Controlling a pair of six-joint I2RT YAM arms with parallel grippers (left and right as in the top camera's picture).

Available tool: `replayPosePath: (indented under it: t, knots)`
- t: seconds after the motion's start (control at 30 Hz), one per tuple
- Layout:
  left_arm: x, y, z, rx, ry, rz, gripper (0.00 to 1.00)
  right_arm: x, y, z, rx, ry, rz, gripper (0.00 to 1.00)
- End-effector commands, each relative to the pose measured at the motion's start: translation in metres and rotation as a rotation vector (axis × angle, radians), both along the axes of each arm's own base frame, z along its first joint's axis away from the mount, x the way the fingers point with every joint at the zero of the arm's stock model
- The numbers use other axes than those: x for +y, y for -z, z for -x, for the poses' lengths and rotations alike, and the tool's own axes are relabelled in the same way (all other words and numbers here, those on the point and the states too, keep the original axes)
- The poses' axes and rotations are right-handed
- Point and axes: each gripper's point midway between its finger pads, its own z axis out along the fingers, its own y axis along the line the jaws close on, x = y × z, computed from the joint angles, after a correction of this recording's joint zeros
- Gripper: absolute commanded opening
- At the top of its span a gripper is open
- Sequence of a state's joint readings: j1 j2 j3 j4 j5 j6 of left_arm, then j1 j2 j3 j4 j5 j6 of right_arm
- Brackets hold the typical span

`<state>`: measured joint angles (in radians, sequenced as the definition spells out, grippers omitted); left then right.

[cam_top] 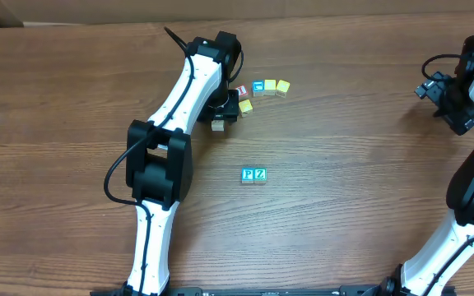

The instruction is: Flip 4 blocks

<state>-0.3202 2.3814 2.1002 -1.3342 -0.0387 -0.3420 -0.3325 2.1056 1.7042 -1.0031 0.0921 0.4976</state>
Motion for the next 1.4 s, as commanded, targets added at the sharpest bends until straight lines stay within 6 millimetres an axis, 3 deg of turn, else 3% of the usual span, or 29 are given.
replayPosePath:
  t: [0.0,0.13,0.2,0.23,0.43,0.57,0.97,1.13,1.23,1.37]
  knots:
    - [0.007,0.009,-0.004,-0.010,-0.014,-0.050,0.50,-0.001,-0.010,-0.007,-0.031,-0.003,0.010,1.00]
    - [0.006,0.018,-0.004,0.001,-0.012,-0.053,0.48,-0.001,-0.010,-0.007,-0.030,-0.003,0.010,1.00]
    - [0.006,0.021,-0.004,0.005,-0.012,-0.054,0.24,-0.001,-0.010,-0.007,-0.030,-0.003,0.010,1.00]
    - [0.006,0.022,-0.004,0.006,-0.012,-0.053,0.21,-0.001,-0.010,-0.007,-0.030,-0.003,0.010,1.00]
    - [0.006,0.022,-0.003,0.008,-0.012,-0.056,0.26,-0.001,-0.010,-0.007,-0.030,-0.003,0.010,1.00]
    - [0.007,0.022,-0.002,0.012,-0.011,-0.057,0.39,-0.001,-0.010,-0.007,-0.030,-0.003,0.010,1.00]
    - [0.007,0.024,0.000,0.019,-0.011,-0.057,0.38,-0.001,-0.010,-0.007,-0.030,-0.003,0.010,1.00]
    - [0.009,0.035,0.006,0.040,-0.010,-0.064,0.31,-0.001,-0.010,-0.007,-0.030,-0.003,0.010,1.00]
    - [0.010,0.036,0.007,0.044,-0.012,-0.065,0.08,-0.001,-0.010,-0.007,-0.030,-0.003,0.010,1.00]
    - [0.010,0.022,0.006,0.047,0.009,-0.064,0.13,-0.001,-0.010,-0.007,-0.030,-0.003,0.010,1.00]
